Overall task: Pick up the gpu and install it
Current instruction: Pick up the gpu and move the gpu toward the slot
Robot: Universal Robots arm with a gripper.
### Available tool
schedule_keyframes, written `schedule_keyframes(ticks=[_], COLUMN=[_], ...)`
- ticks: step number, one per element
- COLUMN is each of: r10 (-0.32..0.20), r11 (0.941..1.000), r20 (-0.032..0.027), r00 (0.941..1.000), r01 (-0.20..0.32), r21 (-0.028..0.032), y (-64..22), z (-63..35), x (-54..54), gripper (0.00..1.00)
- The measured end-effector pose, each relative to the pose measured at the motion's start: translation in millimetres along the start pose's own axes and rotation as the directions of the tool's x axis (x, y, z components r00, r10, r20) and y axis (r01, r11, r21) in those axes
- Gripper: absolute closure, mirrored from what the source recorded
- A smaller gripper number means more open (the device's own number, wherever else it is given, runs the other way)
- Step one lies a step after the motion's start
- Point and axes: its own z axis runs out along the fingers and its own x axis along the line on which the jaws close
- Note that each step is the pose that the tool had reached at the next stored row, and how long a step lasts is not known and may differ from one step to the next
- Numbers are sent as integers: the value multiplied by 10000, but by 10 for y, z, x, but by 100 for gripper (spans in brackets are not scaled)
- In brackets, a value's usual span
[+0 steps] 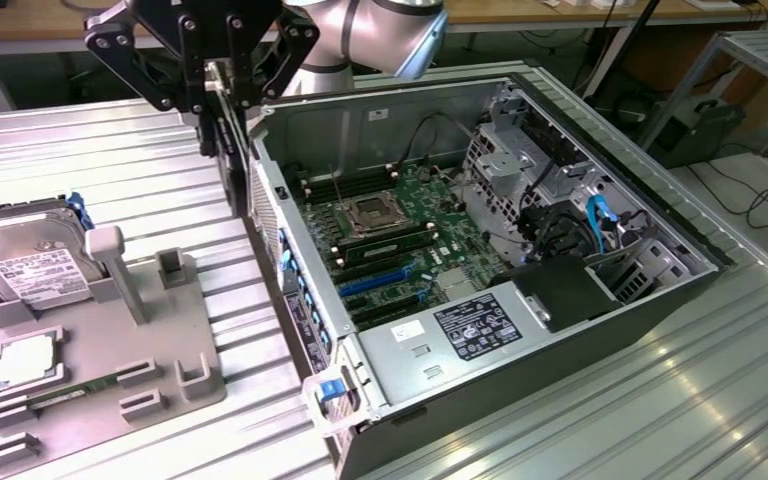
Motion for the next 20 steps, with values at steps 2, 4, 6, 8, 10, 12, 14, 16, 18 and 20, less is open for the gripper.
schedule_keyframes(ticks=[2, 4, 6, 8, 10, 12, 14, 16, 18, 20], r10=[0, 0, 1, 1, 0, 1, 1, 0, 0, 0], r11=[10000, 10000, 10000, 10000, 10000, 10000, 10000, 10000, 10000, 10000], r20=[-1, 0, 0, 0, 0, 0, -1, 0, -1, -1], r00=[10000, 10000, 10000, 10000, 10000, 10000, 10000, 10000, 10000, 10000], r01=[0, 0, -1, -1, 0, -1, -1, 0, 0, 0], r21=[1, 0, 0, 0, 0, 0, 1, 0, 0, 1], y=[0, 0, -1, -1, -1, -1, -1, -1, -1, -1], z=[-1, -1, -1, -2, -2, -1, -1, 0, 0, 0], x=[-24, -51, -83, -107, -126, -141, -152, -163, -175, -190], gripper=[73, 73, 73, 73, 73, 73, 73, 73, 73, 73])
